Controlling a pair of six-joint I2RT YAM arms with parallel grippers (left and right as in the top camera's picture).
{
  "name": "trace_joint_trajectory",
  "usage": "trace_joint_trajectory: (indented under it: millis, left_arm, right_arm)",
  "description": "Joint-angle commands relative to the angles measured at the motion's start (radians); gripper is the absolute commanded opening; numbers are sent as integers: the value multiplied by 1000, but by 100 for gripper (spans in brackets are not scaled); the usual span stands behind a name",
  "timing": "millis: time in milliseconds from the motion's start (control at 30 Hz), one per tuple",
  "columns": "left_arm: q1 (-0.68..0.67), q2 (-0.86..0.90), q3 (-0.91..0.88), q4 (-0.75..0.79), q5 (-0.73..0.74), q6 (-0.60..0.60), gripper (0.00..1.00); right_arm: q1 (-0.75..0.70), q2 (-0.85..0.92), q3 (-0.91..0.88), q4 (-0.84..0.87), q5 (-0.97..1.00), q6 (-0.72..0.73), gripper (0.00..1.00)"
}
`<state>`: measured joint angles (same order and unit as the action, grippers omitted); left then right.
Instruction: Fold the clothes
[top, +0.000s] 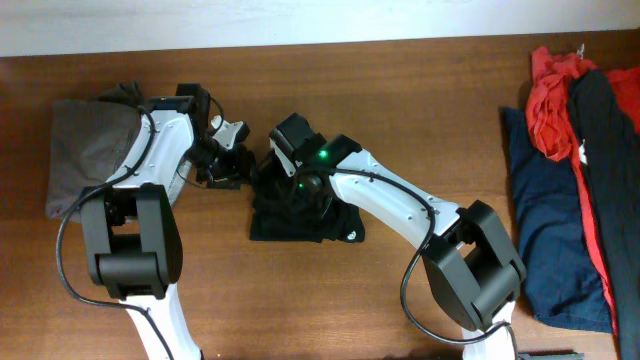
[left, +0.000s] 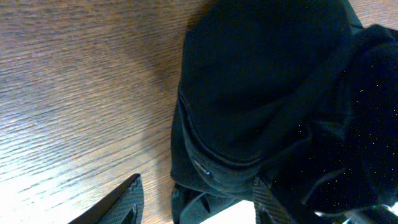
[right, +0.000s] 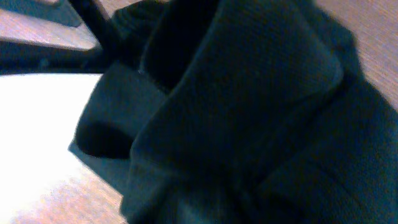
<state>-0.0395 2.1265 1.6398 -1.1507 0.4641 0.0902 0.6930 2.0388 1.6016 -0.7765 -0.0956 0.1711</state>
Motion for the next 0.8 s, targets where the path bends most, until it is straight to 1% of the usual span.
trace_joint_trajectory:
  millis: [0,133,233,300,367,433,500,600,667,767]
  left_arm:
    - [3,2,-8,-4,4,16,56]
    - [3,2,-8,-5,4,16,56]
    - [3,2,-8,-6,4,16,56]
    - [3,2,-8,-6,3,16,56]
    - [7,2,-8,-5,3,16,56]
    - [15,2,-8,-10,3,16,56]
    - [27,2,-8,-26,3,16,56]
    - [39,2,-8,-36,3,17,56]
    - [39,2,-8,-35,3,17,56]
    - [38,2,-8,-35,3,17,57]
  right_arm:
    - [0,-13,25,-19,65,29,4]
    - [-28,-90,63,-91,70,17,4]
    - [-56,-133,69,-135,109,17,4]
    - [-82,-137,69,-151,70,17,4]
    - [-89,-129,68,-153,7,-24,4]
    - [-90,-129,68,-165,77,-23,4]
    - [-119,-129,69,-187,192,-4,4]
    - [-207,-129,69,-192,204,-3,4]
    - [-260,-129,69,-192,205,23,4]
    - [-317,-129,69,-213,193,31,20]
